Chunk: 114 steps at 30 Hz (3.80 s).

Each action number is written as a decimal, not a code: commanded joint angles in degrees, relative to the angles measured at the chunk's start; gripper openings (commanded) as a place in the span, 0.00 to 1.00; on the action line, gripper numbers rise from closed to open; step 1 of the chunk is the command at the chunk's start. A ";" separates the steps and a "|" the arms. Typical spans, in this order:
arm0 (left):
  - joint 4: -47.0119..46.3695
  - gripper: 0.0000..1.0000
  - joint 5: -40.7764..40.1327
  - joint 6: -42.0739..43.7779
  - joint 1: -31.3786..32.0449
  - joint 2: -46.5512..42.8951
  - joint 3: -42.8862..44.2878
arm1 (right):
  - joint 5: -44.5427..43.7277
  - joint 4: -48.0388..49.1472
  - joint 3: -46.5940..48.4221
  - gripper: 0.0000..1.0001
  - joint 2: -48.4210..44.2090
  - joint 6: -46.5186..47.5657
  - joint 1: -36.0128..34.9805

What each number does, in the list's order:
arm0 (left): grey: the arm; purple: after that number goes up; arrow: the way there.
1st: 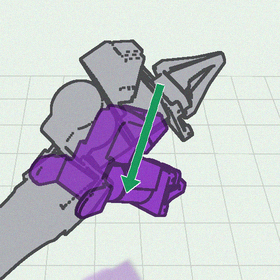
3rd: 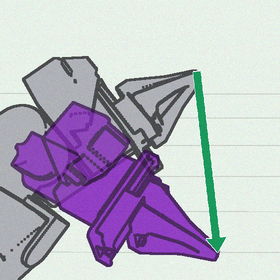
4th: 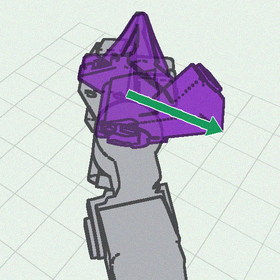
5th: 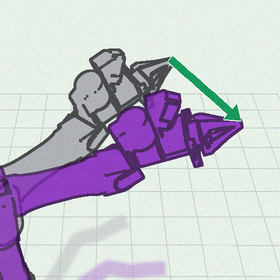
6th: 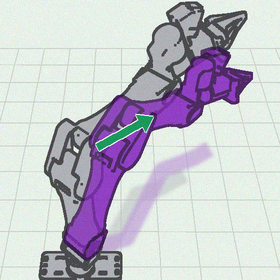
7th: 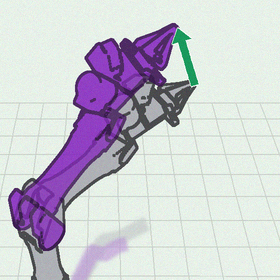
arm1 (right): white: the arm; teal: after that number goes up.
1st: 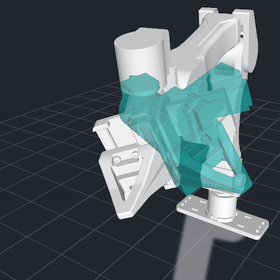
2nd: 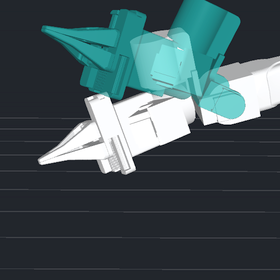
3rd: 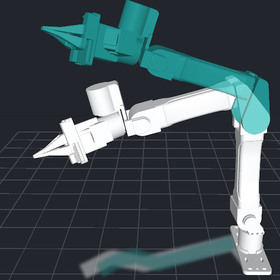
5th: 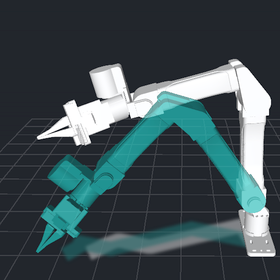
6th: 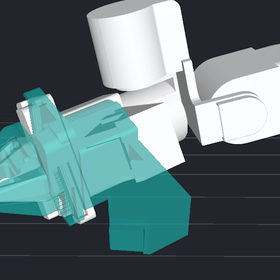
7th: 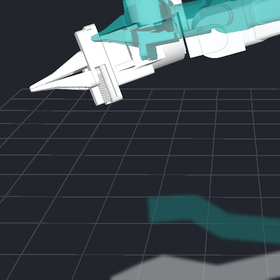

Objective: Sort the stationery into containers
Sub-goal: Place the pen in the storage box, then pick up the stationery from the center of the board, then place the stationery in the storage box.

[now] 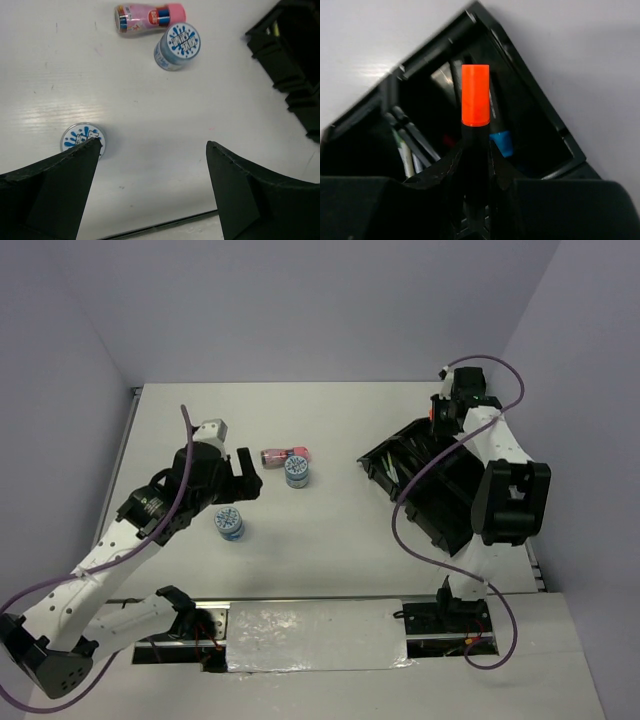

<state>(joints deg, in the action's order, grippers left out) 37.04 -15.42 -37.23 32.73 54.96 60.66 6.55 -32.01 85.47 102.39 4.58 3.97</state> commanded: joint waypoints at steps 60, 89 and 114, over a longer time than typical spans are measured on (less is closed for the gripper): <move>2.16 0.99 -15.17 8.05 -5.48 -12.24 -8.54 | -23.07 5.19 12.80 0.44 19.26 -23.39 -49.14; 1.20 0.99 -11.56 9.63 -5.40 -12.25 -9.07 | -26.41 9.24 -22.72 0.35 -26.90 -22.51 4.38; 1.46 0.99 -12.26 9.02 -5.40 -9.87 -9.07 | -24.92 14.08 -27.99 0.64 -26.10 -20.84 7.20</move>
<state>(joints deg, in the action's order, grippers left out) 40.23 -26.96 -28.64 27.51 45.21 52.05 -18.13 -22.79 57.60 77.91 -17.26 10.72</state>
